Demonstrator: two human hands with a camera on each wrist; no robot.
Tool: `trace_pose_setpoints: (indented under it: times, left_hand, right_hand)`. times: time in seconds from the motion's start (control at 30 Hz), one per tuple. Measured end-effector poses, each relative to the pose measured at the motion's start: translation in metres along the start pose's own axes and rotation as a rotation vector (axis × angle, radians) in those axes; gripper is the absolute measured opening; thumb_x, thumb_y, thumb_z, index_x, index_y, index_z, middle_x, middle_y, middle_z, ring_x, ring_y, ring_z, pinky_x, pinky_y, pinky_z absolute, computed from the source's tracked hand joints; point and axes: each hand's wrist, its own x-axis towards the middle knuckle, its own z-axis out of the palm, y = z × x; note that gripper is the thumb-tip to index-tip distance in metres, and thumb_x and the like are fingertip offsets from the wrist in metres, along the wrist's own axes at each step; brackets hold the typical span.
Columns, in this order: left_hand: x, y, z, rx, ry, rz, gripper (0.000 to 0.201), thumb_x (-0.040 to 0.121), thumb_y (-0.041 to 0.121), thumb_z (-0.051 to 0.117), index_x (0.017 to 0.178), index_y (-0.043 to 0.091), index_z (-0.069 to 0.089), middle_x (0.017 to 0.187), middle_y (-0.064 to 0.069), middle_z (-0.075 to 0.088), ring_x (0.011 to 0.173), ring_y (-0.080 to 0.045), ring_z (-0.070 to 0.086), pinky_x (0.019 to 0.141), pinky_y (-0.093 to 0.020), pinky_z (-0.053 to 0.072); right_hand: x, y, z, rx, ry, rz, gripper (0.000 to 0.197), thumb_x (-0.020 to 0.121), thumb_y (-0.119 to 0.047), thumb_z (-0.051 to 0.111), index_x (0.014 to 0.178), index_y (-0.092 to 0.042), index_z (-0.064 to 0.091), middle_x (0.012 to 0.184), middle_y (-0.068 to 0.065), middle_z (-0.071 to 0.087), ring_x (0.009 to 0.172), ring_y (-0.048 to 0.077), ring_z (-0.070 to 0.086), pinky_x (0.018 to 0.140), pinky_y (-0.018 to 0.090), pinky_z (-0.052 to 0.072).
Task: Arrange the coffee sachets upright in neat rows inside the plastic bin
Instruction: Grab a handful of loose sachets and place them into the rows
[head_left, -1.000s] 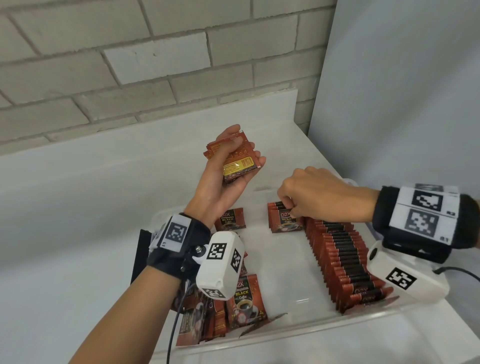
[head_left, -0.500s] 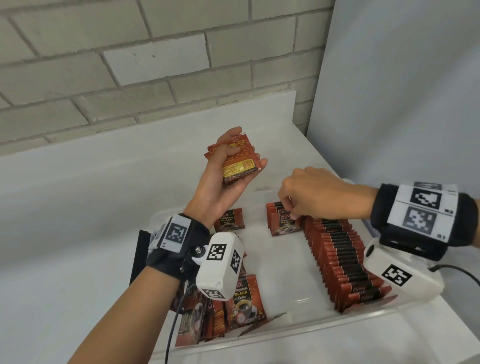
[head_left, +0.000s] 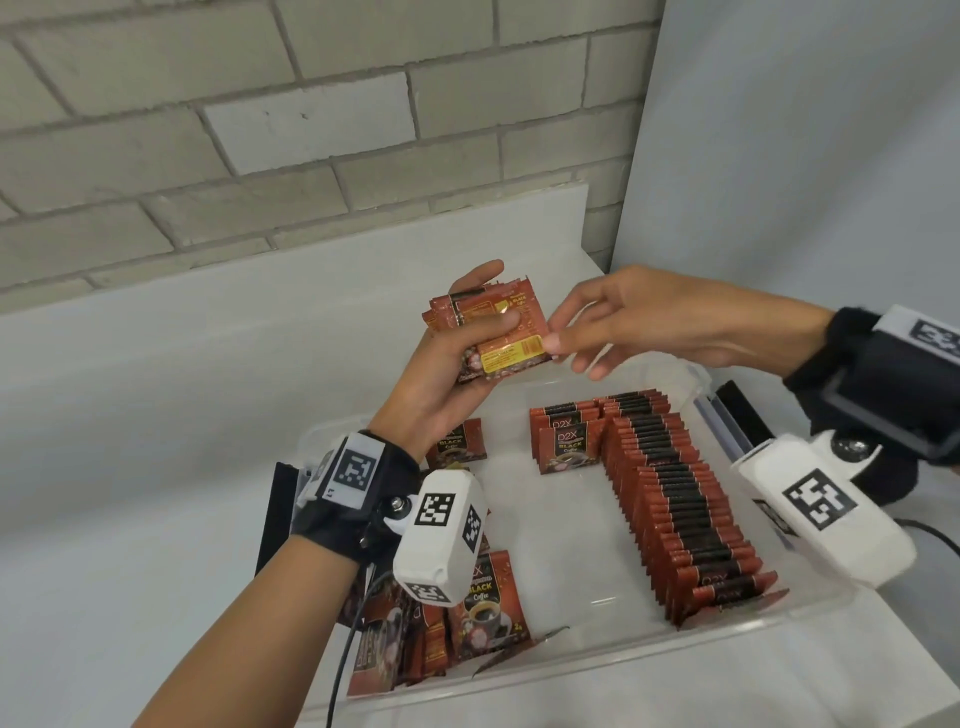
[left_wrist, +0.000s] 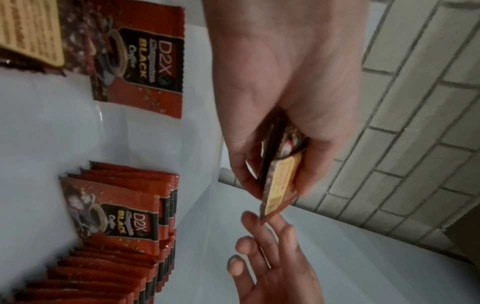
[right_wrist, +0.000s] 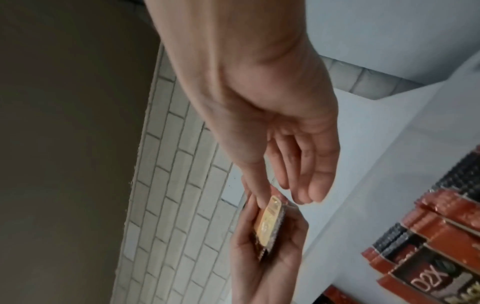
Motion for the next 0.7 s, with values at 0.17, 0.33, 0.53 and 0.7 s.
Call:
trace_pose_setpoints:
  times: [0.17,0.33,0.53,0.7]
  left_hand:
    - [-0.001,-0.003,0.001,0.049,-0.057,-0.035,0.046,0.082,-0.002,0.06,0.12,0.022,0.058,0.113,-0.009,0.065,0.105,-0.025,0.063,0.086,-0.036,0.055]
    - [-0.002,-0.002,0.003,0.054,-0.03,-0.079,0.028,0.084,0.018,0.058,0.112,0.022,0.064,0.111,-0.005,0.069,0.102,-0.021,0.066,0.085,-0.032,0.055]
    - [-0.001,0.001,0.004,0.032,-0.029,-0.18,0.07,0.076,0.065,0.041,0.113,0.01,0.062,0.092,-0.009,0.067,0.079,-0.019,0.064,0.079,-0.03,0.055]
    - [-0.002,0.001,0.005,-0.048,-0.012,-0.189,0.039,0.089,0.044,0.05,0.113,0.016,0.061,0.089,-0.014,0.063,0.073,-0.023,0.062,0.071,-0.032,0.055]
  right_hand:
    - [-0.004,0.004,0.003,0.155,0.05,-0.019,0.024,0.08,-0.02,0.074,0.101,-0.012,0.067,0.084,0.008,0.072,0.068,0.011,0.066,0.066,0.019,0.056]
    - [-0.006,0.008,0.002,0.195,0.091,-0.072,0.015,0.081,-0.015,0.073,0.096,-0.014,0.07,0.075,0.003,0.071,0.064,0.008,0.061,0.06,0.017,0.053]
    - [-0.011,0.003,-0.003,0.299,0.211,-0.276,0.017,0.078,-0.01,0.073,0.094,-0.005,0.07,0.092,0.011,0.074,0.079,0.015,0.069,0.073,0.017,0.055]
    - [-0.014,0.003,-0.001,0.122,0.243,-0.389,0.016,0.079,-0.01,0.074,0.095,-0.01,0.074,0.094,-0.002,0.076,0.092,0.007,0.07,0.091,0.014,0.049]
